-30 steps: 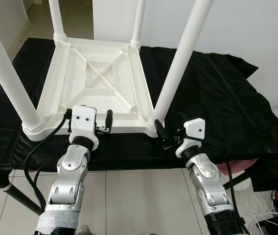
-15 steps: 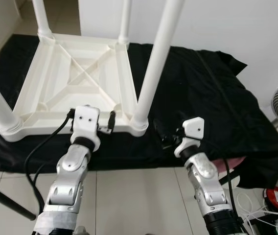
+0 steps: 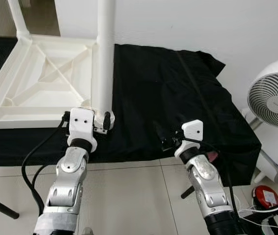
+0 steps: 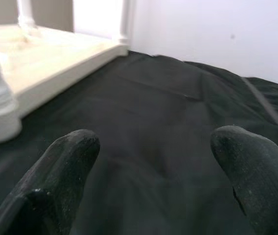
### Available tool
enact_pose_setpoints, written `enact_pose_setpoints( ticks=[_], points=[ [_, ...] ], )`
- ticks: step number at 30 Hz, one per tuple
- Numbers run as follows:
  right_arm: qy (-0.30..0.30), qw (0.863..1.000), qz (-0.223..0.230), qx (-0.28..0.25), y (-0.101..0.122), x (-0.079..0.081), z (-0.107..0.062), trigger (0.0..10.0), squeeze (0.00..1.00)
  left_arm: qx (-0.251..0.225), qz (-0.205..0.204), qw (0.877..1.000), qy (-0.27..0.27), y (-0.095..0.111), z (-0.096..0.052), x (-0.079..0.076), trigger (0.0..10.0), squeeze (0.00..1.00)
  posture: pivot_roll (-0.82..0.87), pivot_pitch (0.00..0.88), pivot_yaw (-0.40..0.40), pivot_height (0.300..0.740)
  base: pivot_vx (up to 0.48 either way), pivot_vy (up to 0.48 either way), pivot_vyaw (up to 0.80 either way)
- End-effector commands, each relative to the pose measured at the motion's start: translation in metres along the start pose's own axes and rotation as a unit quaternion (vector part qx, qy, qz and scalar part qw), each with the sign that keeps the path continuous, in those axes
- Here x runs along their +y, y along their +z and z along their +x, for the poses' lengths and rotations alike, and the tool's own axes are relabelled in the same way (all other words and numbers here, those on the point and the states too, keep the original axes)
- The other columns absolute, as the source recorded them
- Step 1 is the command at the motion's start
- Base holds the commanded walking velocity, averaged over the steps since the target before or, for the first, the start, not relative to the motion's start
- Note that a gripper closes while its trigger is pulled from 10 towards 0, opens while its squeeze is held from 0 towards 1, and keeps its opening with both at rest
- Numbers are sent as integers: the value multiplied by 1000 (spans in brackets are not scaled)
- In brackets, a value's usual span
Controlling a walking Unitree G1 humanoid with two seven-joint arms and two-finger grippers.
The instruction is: Building children table
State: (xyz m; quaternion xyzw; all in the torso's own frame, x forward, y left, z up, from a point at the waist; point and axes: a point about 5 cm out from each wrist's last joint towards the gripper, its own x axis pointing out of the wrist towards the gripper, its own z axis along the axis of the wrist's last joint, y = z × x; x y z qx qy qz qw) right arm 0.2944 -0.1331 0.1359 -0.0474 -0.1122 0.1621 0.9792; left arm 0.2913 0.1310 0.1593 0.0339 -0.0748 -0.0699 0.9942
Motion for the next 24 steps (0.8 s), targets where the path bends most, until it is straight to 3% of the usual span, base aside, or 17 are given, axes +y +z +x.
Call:
enact_pose_setpoints(
  ticks=[1,13,17,24],
  points=[
    [-3,1000,-6,3,-1,-1,1,10000,0,9,3,1000,7,-2,1,1,10000,0,39,53,-102,740,0,0,425],
    [0,1000,-12,6,-2,-3,5,10000,0,9,15,1000,0,-5,1,-3,10000,0,29,51,-103,740,0,0,714],
    [-1,1000,-18,9,-3,-4,5,10000,0,-5,14,999,-32,-5,-3,-7,10000,0,26,50,-100,740,0,0,784],
    [-7,1000,-7,1,-3,-5,6,10000,0,5,6,1000,-16,-6,-2,5,10000,0,36,48,-93,740,0,0,204]
  ],
)
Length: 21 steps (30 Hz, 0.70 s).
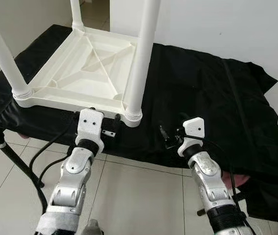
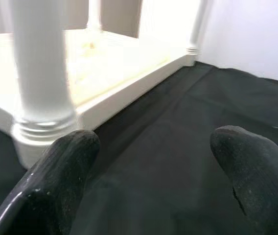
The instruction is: Building children table
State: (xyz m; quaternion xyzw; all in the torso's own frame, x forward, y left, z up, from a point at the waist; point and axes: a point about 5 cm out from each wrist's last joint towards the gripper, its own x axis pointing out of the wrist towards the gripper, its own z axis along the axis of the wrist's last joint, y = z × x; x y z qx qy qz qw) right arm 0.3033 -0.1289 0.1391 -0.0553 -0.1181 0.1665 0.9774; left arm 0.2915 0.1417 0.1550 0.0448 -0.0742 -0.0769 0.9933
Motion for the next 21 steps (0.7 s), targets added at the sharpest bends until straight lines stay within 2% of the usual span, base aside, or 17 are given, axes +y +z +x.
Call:
enact_pose_setpoints(
  ticks=[1,14,17,20,21],
  points=[
    [-13,1000,2,5,-4,-6,-4,10000,0,2,1,1000,-5,-1,0,-5,10000,0,36,48,-93,740,0,0,0],
    [-40,999,10,2,-7,-10,-7,10000,0,5,10,1000,-21,-7,-9,-1,10000,0,39,36,-88,740,0,0,0],
    [-46,999,8,4,-9,-13,-10,10000,0,6,12,1000,-20,-9,-13,1,10000,0,41,31,-88,740,0,0,0],
    [-63,998,4,13,-15,-18,-21,10000,0,7,11,1000,-27,-16,-26,5,10000,0,42,28,-89,740,0,0,0],
    [-63,998,4,13,-15,-18,-21,10000,0,7,11,1000,-27,-16,-26,5,10000,0,42,28,-89,740,0,0,0]
  ],
)
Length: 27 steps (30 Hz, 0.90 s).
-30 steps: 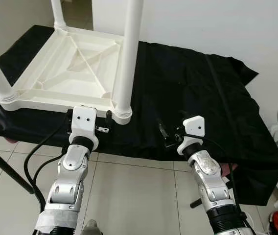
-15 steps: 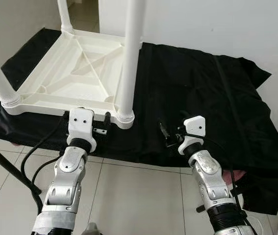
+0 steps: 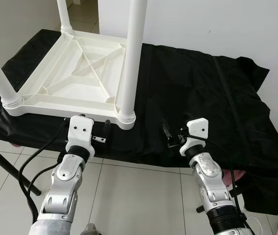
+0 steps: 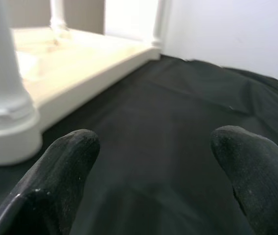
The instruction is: Building children table
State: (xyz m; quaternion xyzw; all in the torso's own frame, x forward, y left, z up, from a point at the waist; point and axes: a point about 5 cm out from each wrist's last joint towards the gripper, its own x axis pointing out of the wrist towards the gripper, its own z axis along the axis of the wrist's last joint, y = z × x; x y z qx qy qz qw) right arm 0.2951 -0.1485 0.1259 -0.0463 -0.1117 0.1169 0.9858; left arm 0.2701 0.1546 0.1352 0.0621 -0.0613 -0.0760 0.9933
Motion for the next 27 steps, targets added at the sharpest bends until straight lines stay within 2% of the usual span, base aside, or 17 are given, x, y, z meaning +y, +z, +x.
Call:
enact_pose_setpoints(
  ticks=[1,9,22,27],
  points=[
    [-12,1000,-2,6,-4,-5,-5,10000,0,-7,-5,1000,-26,0,-3,-1,10000,0,42,28,-89,740,0,0,0],
    [-7,1000,-3,6,-5,-3,-6,10000,0,-18,-8,999,-36,3,-6,3,10000,0,47,39,-93,740,0,0,0],
    [-8,1000,-9,4,-4,-7,-6,10000,0,-10,-15,1000,-22,0,-9,4,10000,0,49,48,-100,740,0,0,0],
    [-8,1000,-11,3,-4,-8,-6,10000,0,-11,-14,1000,-21,0,-10,4,10000,0,47,49,-101,740,253,0,0]
  ],
)
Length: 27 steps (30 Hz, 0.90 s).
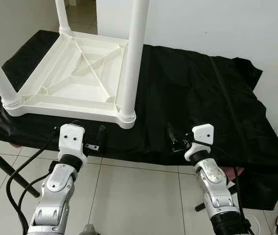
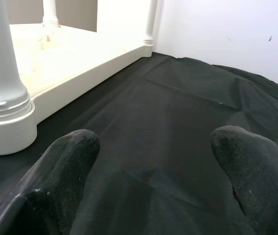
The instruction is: Building children table
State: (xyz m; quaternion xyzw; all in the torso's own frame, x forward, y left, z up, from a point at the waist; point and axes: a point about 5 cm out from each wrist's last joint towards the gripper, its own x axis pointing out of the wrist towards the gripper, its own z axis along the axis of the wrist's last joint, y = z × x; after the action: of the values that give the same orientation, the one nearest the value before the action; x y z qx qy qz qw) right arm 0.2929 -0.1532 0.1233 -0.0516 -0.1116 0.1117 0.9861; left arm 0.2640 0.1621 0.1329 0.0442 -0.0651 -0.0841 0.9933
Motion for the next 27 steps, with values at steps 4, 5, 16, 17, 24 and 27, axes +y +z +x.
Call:
enact_pose_setpoints(
  ticks=[4,5,16,17,24,27],
  points=[
    [-8,1000,-8,-3,1,-8,-1,10000,0,-12,0,1000,-9,6,-1,0,10000,0,47,52,-101,740,274,0,0],
    [-8,1000,-8,-3,1,-8,-1,10000,0,-12,0,1000,-9,6,-1,0,10000,0,47,52,-101,740,281,0,0],
    [-12,1000,-17,-16,7,-17,5,10000,0,-27,9,1000,3,17,2,12,10000,0,53,49,-104,740,289,0,0],
    [-11,1000,-17,-15,7,-16,5,10000,0,-27,9,1000,5,17,2,12,10000,0,53,49,-104,740,292,0,0],
    [5,1000,-14,-13,7,-13,5,10000,0,-27,7,999,16,17,2,11,10000,0,52,49,-100,740,162,0,0],
    [9,1000,-15,-12,6,-13,4,10000,0,-26,14,999,13,17,2,10,10000,0,52,51,-101,740,0,0,0]
  ],
)
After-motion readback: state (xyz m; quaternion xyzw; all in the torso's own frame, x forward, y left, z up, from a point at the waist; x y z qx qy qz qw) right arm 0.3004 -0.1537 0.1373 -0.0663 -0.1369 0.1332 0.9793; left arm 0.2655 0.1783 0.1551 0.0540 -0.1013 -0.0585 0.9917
